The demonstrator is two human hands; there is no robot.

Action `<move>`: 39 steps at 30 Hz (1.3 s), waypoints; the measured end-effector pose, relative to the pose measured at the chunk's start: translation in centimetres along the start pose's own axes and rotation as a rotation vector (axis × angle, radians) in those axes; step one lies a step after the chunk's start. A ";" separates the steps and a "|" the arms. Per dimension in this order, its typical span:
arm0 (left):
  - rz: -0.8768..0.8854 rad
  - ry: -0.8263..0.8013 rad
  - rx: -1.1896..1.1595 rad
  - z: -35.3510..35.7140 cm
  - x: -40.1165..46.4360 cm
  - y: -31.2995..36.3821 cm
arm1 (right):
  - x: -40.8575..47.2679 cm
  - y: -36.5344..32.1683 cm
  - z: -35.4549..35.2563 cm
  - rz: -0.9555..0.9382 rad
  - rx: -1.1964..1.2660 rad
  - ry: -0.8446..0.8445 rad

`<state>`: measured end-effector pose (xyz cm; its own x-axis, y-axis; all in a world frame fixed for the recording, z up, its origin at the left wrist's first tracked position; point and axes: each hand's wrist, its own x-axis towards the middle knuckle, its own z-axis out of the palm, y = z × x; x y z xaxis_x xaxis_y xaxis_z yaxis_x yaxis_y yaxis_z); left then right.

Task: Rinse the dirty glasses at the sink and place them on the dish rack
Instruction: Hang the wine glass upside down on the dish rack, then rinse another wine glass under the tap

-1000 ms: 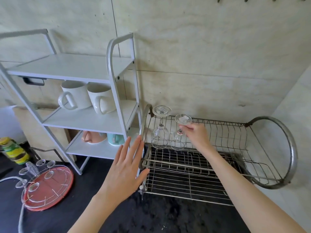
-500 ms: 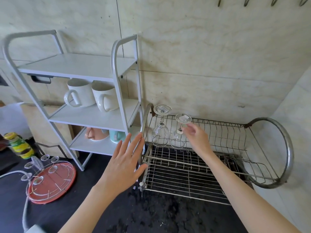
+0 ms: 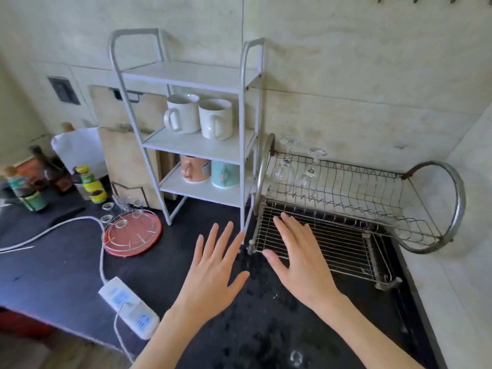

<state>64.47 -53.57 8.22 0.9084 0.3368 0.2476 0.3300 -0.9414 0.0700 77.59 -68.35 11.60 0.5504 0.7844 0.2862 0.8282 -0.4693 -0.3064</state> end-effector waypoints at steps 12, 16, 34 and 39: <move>-0.372 -0.048 0.094 -6.2 -26.9 -9.3 | -10.6 -21.8 7.0 -0.370 0.107 -0.147; -0.570 -0.032 0.071 -8.8 -34.5 -12.9 | -11.0 -30.1 9.3 -0.531 0.211 -0.185; -1.204 0.058 0.164 -15.0 -47.1 -35.4 | 1.4 -60.6 23.1 -0.975 0.356 -0.415; -1.237 0.073 0.116 -14.5 -46.5 -41.3 | 6.4 -64.5 26.6 -1.009 0.314 -0.421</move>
<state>4.92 -30.64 7.83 -0.0434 0.9906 0.1296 0.9776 0.0154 0.2101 24.84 -22.27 9.02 -0.4811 0.8482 0.2217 0.7771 0.5297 -0.3399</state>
